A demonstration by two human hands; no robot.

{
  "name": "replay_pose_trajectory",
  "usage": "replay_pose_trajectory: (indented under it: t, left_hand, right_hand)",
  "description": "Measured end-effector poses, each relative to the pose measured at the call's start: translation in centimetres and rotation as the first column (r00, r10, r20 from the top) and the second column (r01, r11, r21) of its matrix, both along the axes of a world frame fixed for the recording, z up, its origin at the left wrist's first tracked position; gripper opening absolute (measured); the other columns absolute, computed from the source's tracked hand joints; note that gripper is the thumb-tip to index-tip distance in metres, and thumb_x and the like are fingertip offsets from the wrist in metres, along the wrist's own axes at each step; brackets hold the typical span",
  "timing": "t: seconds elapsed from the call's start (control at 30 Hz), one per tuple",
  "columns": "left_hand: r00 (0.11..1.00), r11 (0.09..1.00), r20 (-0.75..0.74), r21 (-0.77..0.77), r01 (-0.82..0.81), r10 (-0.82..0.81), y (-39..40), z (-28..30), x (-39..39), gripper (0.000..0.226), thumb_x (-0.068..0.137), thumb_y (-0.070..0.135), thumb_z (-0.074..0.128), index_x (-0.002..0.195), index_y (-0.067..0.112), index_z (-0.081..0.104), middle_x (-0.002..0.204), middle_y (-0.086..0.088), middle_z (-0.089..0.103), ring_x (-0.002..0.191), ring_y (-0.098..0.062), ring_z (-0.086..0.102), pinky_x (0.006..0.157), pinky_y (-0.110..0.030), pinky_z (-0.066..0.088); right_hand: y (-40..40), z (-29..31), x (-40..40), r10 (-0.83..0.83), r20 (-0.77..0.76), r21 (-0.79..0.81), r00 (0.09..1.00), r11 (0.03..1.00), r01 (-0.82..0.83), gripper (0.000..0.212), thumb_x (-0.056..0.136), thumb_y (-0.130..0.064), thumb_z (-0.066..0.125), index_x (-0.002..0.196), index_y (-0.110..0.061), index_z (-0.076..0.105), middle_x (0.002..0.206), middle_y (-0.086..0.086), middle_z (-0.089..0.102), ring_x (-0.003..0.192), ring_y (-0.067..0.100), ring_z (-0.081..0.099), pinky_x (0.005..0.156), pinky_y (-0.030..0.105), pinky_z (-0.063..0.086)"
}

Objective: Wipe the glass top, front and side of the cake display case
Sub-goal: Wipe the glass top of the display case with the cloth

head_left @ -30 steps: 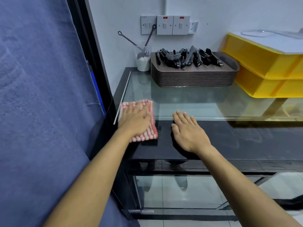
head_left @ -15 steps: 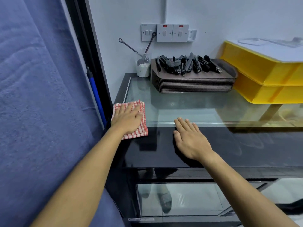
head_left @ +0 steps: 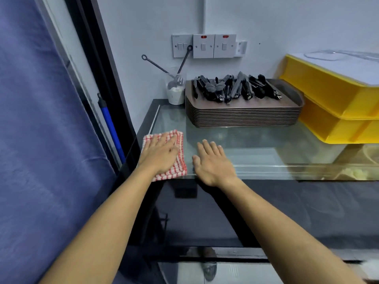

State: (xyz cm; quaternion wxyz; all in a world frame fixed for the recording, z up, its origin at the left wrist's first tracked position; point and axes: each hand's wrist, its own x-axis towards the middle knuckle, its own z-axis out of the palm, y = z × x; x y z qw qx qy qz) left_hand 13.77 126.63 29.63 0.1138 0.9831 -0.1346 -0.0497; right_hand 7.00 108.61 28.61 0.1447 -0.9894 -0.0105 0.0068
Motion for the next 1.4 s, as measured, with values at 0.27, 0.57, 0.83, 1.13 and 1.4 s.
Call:
replay_pose_trajectory:
  t: [0.27,0.57,0.83,1.13,1.4]
  left_hand:
    - [0.99,0.99,0.015,0.011,0.137,-0.138,-2.2,-0.8,0.6,0.056,0.109,0.057,0.012,0.163,0.048,-0.001,0.172,0.011,-0.011,0.16,-0.02,-0.014,0.13,-0.046,-0.009]
    - [0.997,0.996,0.016,0.043,-0.083,0.082,0.8,-0.3,4.6,0.059,0.109,0.055,0.01,0.165,0.042,-0.004,0.173,0.003,-0.012,0.16,-0.027,-0.012,0.13,-0.047,-0.007]
    - [1.0,0.998,0.014,0.055,0.019,-0.02,1.8,-0.6,6.9,0.058,0.108,0.06,0.01,0.163,0.046,-0.005,0.173,0.007,-0.013,0.16,-0.022,-0.012,0.129,-0.047,-0.006]
    - [0.991,0.991,0.017,0.038,0.13,-0.13,-0.2,-0.7,7.2,0.059,0.109,0.059,0.01,0.164,0.045,-0.004,0.171,0.009,-0.015,0.159,-0.02,-0.015,0.13,-0.046,-0.007]
    - [0.999,0.999,0.028,0.014,0.043,-0.043,0.7,-0.5,12.8,0.061,0.108,0.059,0.012,0.166,0.041,0.002,0.175,0.004,-0.007,0.161,-0.025,-0.01,0.129,-0.047,-0.006]
  right_hand:
    - [-0.3,-0.4,-0.1,0.025,0.024,-0.012,0.999,1.0,-0.025,0.064,0.111,-0.041,0.015,0.166,-0.011,0.007,0.174,0.009,0.0,0.16,0.028,-0.005,0.13,0.042,-0.005]
    - [-0.4,-0.2,0.0,0.047,0.01,-0.038,0.999,0.998,-0.047,0.064,0.111,-0.041,0.014,0.166,-0.01,0.003,0.174,0.009,-0.005,0.16,0.028,-0.009,0.13,0.042,-0.006]
    - [-0.5,-0.4,0.0,0.05,0.011,-0.035,0.999,0.998,-0.049,0.064,0.11,-0.042,0.012,0.166,-0.012,0.001,0.174,0.008,-0.008,0.16,0.027,-0.013,0.129,0.041,-0.009]
    - [-0.2,1.7,3.5,0.017,0.176,-0.003,0.984,1.0,-0.017,0.053,0.099,-0.045,0.029,0.13,-0.011,0.056,0.128,0.007,0.055,0.118,0.027,0.046,0.105,0.038,0.035]
    - [0.7,0.0,5.7,0.159,0.052,-0.028,0.986,0.987,-0.157,0.063,0.11,-0.049,0.023,0.166,-0.021,0.016,0.174,0.006,0.006,0.161,0.022,-0.001,0.129,0.035,-0.005]
